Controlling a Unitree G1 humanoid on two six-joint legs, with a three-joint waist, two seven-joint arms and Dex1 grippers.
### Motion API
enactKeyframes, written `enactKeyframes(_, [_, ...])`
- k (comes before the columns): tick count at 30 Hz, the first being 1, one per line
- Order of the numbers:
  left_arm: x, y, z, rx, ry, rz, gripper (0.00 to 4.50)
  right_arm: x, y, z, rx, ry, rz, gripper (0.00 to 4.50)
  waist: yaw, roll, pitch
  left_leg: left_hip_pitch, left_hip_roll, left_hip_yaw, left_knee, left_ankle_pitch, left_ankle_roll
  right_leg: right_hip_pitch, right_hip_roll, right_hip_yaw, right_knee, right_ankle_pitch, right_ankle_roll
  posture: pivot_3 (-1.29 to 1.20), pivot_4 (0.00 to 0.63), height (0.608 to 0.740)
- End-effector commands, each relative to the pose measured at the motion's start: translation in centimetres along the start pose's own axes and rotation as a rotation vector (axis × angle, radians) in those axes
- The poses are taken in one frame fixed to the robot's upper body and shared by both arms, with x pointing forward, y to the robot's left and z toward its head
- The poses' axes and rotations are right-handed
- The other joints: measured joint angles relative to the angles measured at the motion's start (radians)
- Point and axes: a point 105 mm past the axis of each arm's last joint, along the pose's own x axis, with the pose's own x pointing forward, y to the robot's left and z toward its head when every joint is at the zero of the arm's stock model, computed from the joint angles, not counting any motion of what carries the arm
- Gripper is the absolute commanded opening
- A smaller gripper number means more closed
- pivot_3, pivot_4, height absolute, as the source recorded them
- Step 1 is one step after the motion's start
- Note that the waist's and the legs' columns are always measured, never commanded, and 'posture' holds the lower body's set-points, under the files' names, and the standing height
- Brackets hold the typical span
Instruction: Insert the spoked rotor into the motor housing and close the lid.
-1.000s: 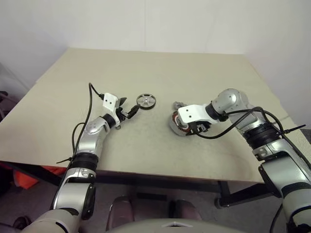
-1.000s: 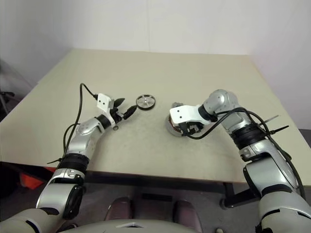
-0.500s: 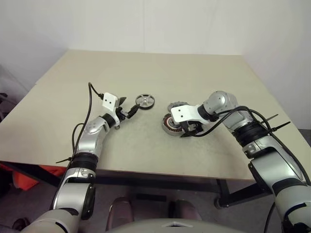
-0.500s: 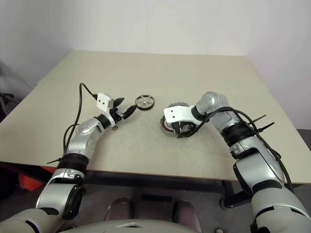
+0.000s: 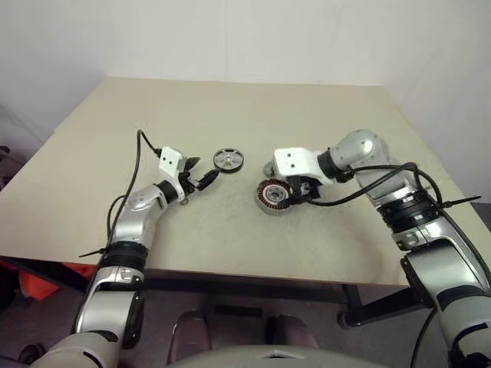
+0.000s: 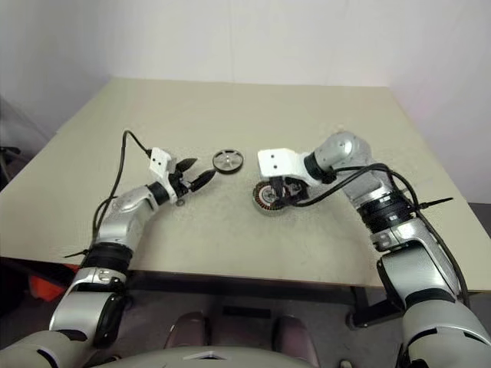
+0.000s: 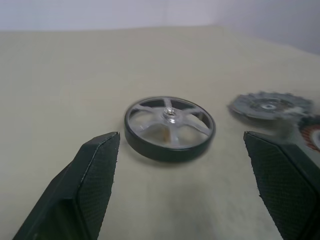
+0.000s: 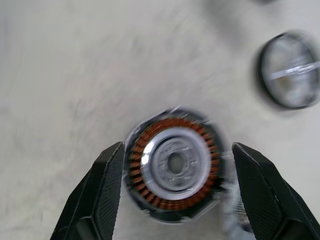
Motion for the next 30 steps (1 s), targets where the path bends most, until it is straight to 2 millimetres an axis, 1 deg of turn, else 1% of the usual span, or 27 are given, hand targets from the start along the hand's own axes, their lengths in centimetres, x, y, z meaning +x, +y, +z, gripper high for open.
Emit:
enactKeyframes(1, [-1.5, -1.0, 1.2, -0.002, 0.029, -0.132, 4.2, -2.0, -1.1, 2.3, 0.025, -0.128, -0.14, 3.87, 0.002, 0.0, 0.0, 0.0, 0.0, 0.0, -0.001, 0.001, -0.001, 0.0, 0.0, 0.0, 0.0, 0.0, 0.0, 0.0, 0.0, 0.74])
enactKeyframes(4, [-3.4, -1.5, 0.2, 0.006, 0.127, -0.213, 4.2, -3.1, -2.1, 3.3, 0.095, -0.245, -0.28, 3.87, 0.002, 0.0, 0.0, 0.001, 0.0, 0.0, -0.004, 0.002, -0.003, 0.0, 0.0, 0.0, 0.0, -0.001, -0.001, 0.0, 0.0, 0.74])
enactKeyframes(6, [-4.3, -1.2, -0.3, 0.044, 0.169, -0.215, 4.2, -3.8, -2.9, 3.6, 0.143, -0.323, -0.392, 3.87, 0.001, 0.0, 0.0, 0.002, -0.001, 0.0, -0.005, 0.002, -0.004, 0.0, 0.0, 0.0, -0.001, -0.001, -0.001, 0.0, 0.0, 0.74])
enactKeyframes(9, [-4.8, -0.2, -0.4, 0.157, 0.185, -0.172, 4.2, -3.8, -3.2, 3.0, 0.233, -0.37, -0.487, 3.87, 0.002, 0.0, 0.0, 0.002, -0.001, 0.0, -0.006, 0.003, -0.005, 0.0, 0.0, 0.0, -0.001, -0.001, -0.001, 0.0, 0.0, 0.74])
enactKeyframes(12, [-4.4, 0.3, -0.2, 0.248, 0.169, -0.133, 4.2, -3.0, -2.6, 2.0, 0.302, -0.367, -0.52, 3.87, 0.002, 0.001, 0.0, 0.002, -0.001, 0.0, -0.007, 0.003, -0.006, 0.001, 0.0, -0.001, -0.002, -0.001, -0.001, 0.0, 0.0, 0.74])
enactKeyframes(14, [-4.2, 0.3, -0.4, 0.296, 0.171, -0.128, 4.2, -2.9, -2.5, 1.9, 0.341, -0.382, -0.536, 3.87, 0.0, 0.001, 0.0, 0.002, -0.001, 0.0, -0.007, 0.005, -0.008, 0.001, 0.0, -0.001, -0.002, -0.001, -0.001, 0.0, 0.0, 0.74])
enactKeyframes(17, [-3.8, -0.3, -1.1, 0.324, 0.181, -0.144, 4.2, -2.8, -2.4, 1.8, 0.367, -0.395, -0.549, 3.87, -0.002, 0.001, 0.0, 0.003, -0.001, 0.0, -0.009, 0.006, -0.01, 0.001, 0.0, -0.001, -0.003, -0.001, 0.0, 0.0, 0.0, 0.74])
enactKeyframes(19, [-3.9, -0.9, -1.8, 0.318, 0.194, -0.167, 4.2, -2.9, -2.4, 1.8, 0.378, -0.394, -0.557, 3.87, -0.001, 0.001, 0.0, 0.004, -0.001, 0.0, -0.011, 0.007, -0.011, 0.001, 0.0, -0.001, -0.003, -0.001, 0.0, 0.0, 0.0, 0.74])
enactKeyframes(22, [-4.7, -1.6, -2.7, 0.297, 0.215, -0.19, 4.2, -3.1, -2.3, 1.6, 0.388, -0.389, -0.562, 3.87, -0.003, 0.001, 0.0, 0.005, -0.001, 0.0, -0.013, 0.007, -0.012, 0.001, 0.0, -0.001, -0.003, -0.001, -0.001, 0.0, 0.0, 0.74])
enactKeyframes(26, [-7.2, -1.6, -4.6, 0.275, 0.278, -0.175, 4.2, -3.4, -2.3, 0.9, 0.406, -0.368, -0.571, 3.87, -0.002, 0.001, 0.0, 0.005, -0.001, 0.0, -0.014, 0.007, -0.012, 0.001, 0.0, -0.001, -0.004, -0.002, -0.001, 0.0, 0.0, 0.74])
enactKeyframes(30, [-8.3, -1.4, -5.1, 0.27, 0.296, -0.147, 4.2, -3.6, -2.5, 0.5, 0.415, -0.361, -0.575, 3.87, -0.004, 0.002, -0.001, 0.007, -0.001, 0.0, -0.014, 0.007, -0.012, 0.002, 0.0, -0.001, -0.004, -0.002, -0.001, 0.0, 0.0, 0.74])
